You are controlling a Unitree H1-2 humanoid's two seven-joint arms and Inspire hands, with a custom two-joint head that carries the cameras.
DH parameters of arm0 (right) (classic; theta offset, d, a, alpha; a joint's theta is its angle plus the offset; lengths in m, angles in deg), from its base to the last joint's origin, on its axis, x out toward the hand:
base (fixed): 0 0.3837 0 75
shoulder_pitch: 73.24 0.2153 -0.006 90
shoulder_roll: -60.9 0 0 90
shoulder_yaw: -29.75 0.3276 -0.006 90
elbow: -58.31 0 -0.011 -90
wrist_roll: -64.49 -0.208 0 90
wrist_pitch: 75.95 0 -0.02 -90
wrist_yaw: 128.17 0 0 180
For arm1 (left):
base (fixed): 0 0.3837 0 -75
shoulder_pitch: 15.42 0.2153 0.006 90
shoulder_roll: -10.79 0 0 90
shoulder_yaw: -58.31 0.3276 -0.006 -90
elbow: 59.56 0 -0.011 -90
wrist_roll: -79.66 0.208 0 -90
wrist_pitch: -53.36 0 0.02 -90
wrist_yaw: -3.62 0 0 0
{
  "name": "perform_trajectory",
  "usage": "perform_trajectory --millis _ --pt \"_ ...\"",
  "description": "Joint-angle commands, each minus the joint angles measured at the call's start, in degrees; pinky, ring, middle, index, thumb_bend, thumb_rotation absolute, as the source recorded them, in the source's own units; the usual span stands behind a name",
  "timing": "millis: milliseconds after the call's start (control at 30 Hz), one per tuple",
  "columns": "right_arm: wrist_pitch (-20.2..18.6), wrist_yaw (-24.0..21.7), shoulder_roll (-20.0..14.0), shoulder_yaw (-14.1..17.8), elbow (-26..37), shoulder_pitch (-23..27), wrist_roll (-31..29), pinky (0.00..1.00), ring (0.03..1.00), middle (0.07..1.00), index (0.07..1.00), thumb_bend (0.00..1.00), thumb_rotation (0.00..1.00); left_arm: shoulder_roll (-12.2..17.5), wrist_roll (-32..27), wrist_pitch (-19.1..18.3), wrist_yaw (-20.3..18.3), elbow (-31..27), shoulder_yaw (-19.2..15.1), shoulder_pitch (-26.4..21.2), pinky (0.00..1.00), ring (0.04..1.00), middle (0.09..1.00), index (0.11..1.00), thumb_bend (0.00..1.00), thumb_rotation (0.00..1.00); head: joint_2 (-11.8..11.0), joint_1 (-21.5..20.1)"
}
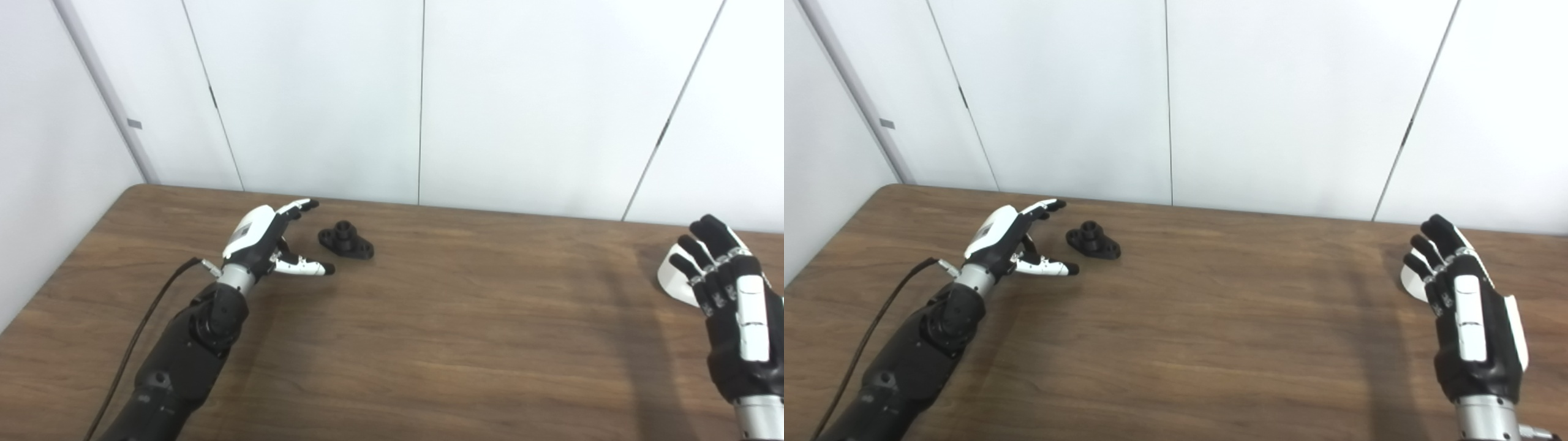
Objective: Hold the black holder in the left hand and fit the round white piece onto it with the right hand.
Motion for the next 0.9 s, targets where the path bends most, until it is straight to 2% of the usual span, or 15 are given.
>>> perform_trajectory --millis 0,167,233,567,867 --pt "1.93 -0.45 -0.51 0.20 2.16 0.94 -0.09 0.84 0.880 0.891 0.853 0.36 0.85 1.10 0.89 -1.01 -0.30 1.73 0.70 -0.93 0.76 0.874 0.898 0.885 1.00 0.29 0.01 0.00" --pt "1.80 -0.32 -0.38 -0.01 2.96 0.69 0.26 0.84 0.871 0.880 0.844 0.35 0.85 0.97 1.92 -2.59 -0.24 3.18 1.52 -2.93 0.78 0.876 0.903 0.892 1.00 0.30 0.26 -0.54" --pt "1.43 -0.06 -0.20 -0.10 3.55 0.64 0.44 0.83 0.874 0.885 0.851 0.35 0.85 1.05 2.18 -2.71 -0.52 3.53 2.01 -3.65 0.81 0.894 0.907 0.897 1.00 0.28 0.33 -0.75" --pt "0.90 0.29 0.19 -0.17 4.99 0.36 0.59 0.88 0.891 0.900 0.860 0.34 0.86 2.18 3.26 -0.54 -0.65 6.10 4.74 -5.65 0.78 0.884 0.887 0.871 1.00 0.27 0.08 -1.72" --pt "1.12 0.82 0.86 -0.40 5.06 -0.01 1.46 0.88 0.896 0.899 0.856 0.35 0.85 3.95 5.49 0.92 0.41 7.96 6.83 -7.26 0.84 0.890 0.887 0.846 1.00 0.27 -0.24 -2.49"
